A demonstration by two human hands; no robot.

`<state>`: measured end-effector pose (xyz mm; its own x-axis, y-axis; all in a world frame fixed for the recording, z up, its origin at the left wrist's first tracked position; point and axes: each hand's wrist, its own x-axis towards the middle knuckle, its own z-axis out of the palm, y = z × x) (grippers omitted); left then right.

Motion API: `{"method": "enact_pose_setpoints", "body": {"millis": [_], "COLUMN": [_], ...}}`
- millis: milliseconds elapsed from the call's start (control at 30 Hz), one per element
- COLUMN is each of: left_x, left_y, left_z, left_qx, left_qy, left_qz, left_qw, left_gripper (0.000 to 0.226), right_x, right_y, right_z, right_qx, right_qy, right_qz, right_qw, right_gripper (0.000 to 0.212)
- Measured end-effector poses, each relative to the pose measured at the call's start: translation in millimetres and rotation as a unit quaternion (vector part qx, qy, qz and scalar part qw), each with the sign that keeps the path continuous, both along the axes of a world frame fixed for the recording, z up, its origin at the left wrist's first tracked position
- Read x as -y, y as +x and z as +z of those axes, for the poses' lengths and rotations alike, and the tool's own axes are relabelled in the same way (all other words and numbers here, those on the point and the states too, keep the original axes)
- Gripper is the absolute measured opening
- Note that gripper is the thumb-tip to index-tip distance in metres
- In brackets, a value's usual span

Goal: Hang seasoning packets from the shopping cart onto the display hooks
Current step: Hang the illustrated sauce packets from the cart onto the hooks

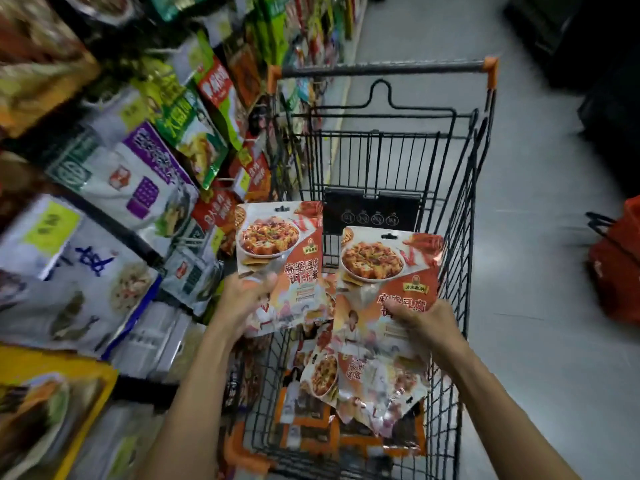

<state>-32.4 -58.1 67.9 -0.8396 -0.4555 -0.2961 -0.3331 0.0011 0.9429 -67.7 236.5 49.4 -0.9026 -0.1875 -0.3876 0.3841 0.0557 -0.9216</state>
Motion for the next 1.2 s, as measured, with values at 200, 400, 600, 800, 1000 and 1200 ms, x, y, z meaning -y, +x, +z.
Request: {"method": "enact_pose_setpoints", "body": {"millis": [200, 400, 600, 800, 1000, 1200], "left_x": [-10, -26, -58, -82, -105, -122], "left_y": [108, 250, 404, 553, 699, 840], "left_z": [79, 164, 234, 285, 310, 316], "left_qx": [-0.069, -0.112, -0.172, -0.226, -0.211, -0.172], "left_qy": [-0.038, -0.093, -0.158, -0.179, -0.245, -0.298], "left_qz": [0.078, 0.176, 0.338, 0.443, 0.506, 0.586], "left_qw": [0.994, 0.974, 0.911, 0.849, 0.800, 0.734], "left_gripper": [0.012, 0.044, 0.014, 0.011, 0.018, 0.038], "right_x": [1, 26, 75, 133, 181, 210], "right_y": [27, 81, 159, 279, 418, 558], "right_z": [69, 150, 228, 285, 309, 304], "right_qx": [-0.052, -0.104, -0.161, -0.198, -0.195, -0.185], "right_qy": [-0.045, -0.108, -0.141, -0.205, -0.235, -0.223], "right_qz": [0.106, 0.231, 0.361, 0.479, 0.584, 0.655], "right_qw": [0.992, 0.961, 0.908, 0.830, 0.752, 0.697], "right_gripper": [0.043, 0.039, 0.041, 0.037, 0.049, 0.057]}}
